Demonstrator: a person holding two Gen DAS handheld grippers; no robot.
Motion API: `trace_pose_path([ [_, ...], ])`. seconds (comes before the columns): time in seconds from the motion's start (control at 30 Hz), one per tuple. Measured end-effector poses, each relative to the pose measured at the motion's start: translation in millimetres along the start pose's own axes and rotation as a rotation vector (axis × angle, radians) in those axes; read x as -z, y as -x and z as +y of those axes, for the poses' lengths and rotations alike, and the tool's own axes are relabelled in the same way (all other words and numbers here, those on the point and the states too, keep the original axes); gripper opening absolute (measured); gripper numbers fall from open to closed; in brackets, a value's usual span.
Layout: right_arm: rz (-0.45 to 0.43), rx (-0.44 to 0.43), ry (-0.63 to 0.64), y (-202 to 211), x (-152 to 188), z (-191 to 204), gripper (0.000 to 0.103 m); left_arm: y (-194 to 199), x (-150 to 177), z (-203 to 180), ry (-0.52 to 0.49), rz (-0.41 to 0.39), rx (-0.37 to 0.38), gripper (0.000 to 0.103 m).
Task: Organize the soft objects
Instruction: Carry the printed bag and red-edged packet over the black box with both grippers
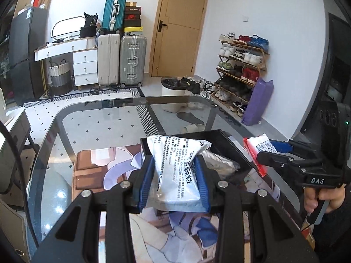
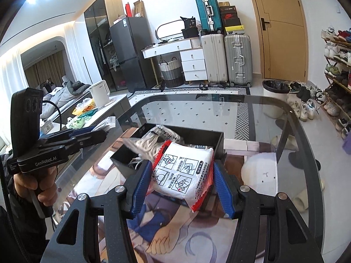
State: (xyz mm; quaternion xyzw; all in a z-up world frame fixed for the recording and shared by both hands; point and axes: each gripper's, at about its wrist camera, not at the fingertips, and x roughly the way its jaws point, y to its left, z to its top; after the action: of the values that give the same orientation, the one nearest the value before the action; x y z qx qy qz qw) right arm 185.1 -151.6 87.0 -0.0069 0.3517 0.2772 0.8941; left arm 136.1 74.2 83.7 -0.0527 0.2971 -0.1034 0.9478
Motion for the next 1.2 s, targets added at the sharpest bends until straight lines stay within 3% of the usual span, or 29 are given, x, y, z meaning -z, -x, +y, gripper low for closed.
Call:
trace_pose_path([
  [0.73, 0.005, 0.026, 0.029, -62, -25, -10, 0.057, -59, -8, 6, 0.045, 0.035, -0.031, 0.036],
  [1.2, 0.038, 0.05, 0.064, -99, -23, -9, 0.057, -82, -3, -10, -0.023, 0.072, -0.063, 0.036],
])
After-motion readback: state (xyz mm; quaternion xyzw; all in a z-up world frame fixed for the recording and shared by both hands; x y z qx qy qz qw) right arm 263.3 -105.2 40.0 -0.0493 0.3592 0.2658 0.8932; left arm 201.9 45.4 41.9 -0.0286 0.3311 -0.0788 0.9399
